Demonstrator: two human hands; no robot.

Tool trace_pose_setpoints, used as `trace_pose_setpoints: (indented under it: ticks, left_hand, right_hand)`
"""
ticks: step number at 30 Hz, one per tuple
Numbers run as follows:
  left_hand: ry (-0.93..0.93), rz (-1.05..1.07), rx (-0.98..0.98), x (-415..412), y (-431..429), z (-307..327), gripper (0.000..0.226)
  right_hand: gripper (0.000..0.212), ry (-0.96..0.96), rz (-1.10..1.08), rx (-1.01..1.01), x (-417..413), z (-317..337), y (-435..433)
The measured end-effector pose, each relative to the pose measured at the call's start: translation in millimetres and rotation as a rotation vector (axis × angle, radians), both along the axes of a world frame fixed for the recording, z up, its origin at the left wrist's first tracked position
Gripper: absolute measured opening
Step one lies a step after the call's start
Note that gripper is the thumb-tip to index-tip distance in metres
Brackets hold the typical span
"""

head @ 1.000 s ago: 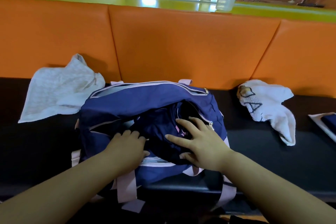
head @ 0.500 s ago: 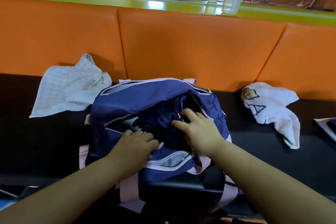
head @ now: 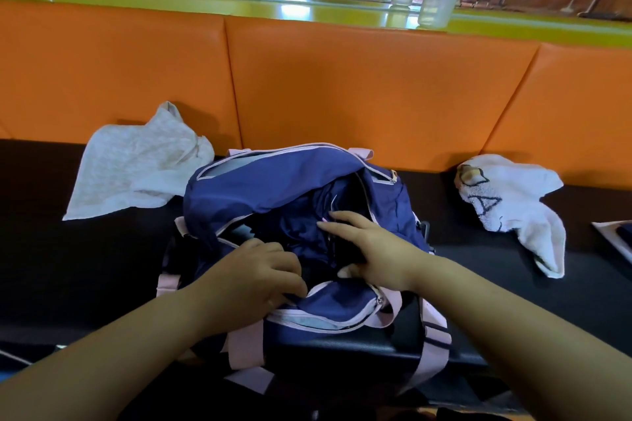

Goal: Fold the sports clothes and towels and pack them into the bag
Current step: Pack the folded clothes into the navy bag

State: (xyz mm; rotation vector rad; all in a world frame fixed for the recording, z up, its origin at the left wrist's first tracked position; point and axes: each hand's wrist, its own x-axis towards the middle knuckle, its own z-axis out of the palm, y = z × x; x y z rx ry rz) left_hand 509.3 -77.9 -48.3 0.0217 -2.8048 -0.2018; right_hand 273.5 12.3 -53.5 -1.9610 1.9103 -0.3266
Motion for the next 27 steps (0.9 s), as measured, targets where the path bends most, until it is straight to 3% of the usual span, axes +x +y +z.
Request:
trace_pose_setpoints:
  ticks: [5,9,12,15,18,20,24,27]
  left_hand:
    - [-0.077,0.036,0.118,-6.5,6.9,5.8,0.013]
    - [-0.195,0.18,0.254,-11.4,10.5,15.1,0.047]
    - [-0.367,0.297,0.27,-19.8,14.3,20.3,0.049]
    - [-0.522,0.375,0.309,-37.5,21.3,19.6,0.048]
    - [-0.589,0.389,0.324,-56.8,31.8,18.6,0.039]
    - [-0.557,0.35,0.346,-65.1,33.9,16.6,0.021]
    - [-0.435,0.267,0.397,-66.9,32.9,13.7,0.028]
    - [-0.294,0.213,0.389,-63.2,32.6,15.2,0.025]
  right_hand:
    - [0.092,0.215,0.008,-0.002,-3.9,-3.0,8.9]
    - [0.099,0.246,-0.118,-0.038,3.8,-8.6,12.8]
    - [0.085,0.219,-0.313,-0.043,3.9,-6.2,22.0]
    - [0.064,0.155,-0.355,0.0,2.8,-6.1,33.0]
    - [0.068,0.119,-0.364,-0.034,1.7,-5.7,41.0]
    - [0.074,0.158,-0.326,-0.089,-3.1,-6.5,44.8]
    - [0.066,0.212,-0.045,-0.225,-14.3,-7.6,53.1]
    - [0.069,0.192,0.088,-0.209,-14.2,-7.3,55.8]
